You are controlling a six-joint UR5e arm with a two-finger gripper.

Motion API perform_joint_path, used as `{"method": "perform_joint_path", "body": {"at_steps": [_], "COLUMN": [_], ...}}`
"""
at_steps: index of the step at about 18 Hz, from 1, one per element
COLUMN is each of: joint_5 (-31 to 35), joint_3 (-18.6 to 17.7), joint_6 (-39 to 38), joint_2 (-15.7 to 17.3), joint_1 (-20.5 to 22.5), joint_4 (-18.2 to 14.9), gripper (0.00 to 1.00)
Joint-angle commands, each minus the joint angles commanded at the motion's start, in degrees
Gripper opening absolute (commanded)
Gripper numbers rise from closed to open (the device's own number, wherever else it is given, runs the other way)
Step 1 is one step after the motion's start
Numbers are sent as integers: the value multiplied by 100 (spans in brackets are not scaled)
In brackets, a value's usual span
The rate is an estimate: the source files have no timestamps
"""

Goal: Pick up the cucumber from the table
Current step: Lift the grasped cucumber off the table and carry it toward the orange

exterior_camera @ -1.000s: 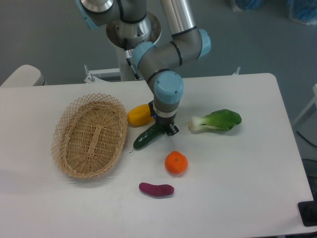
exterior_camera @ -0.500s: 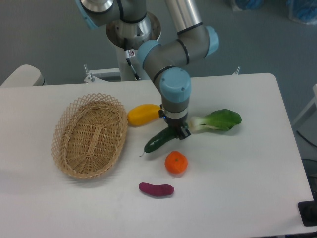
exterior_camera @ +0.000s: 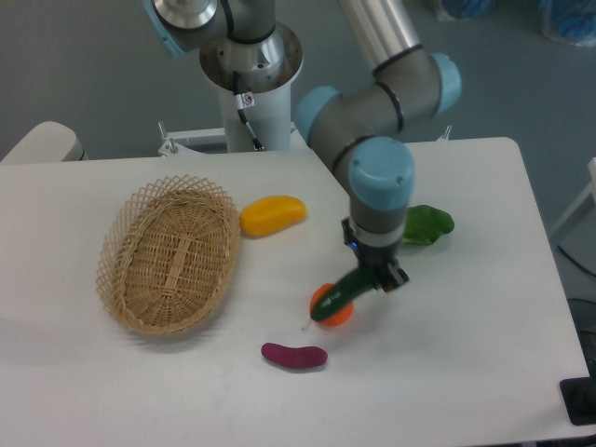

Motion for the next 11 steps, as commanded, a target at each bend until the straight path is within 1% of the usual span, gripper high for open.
{"method": "perform_joint_path", "body": {"at_steps": [1,2,3,5,8,11], "joint_5": [-44,-44,-44,-71,-97,-97], "joint_3": [290,571,809,1126,1356,1409], "joint_6": [0,0,0,9,105,229], "joint_2": [-176,-360,-527,-756,-941,-1038], "joint_1": [9,9,9,18,27,44], "joint_4": [-167,-264,-300,-309,-309,-300], "gripper": [6,7,7,7,7,7]}}
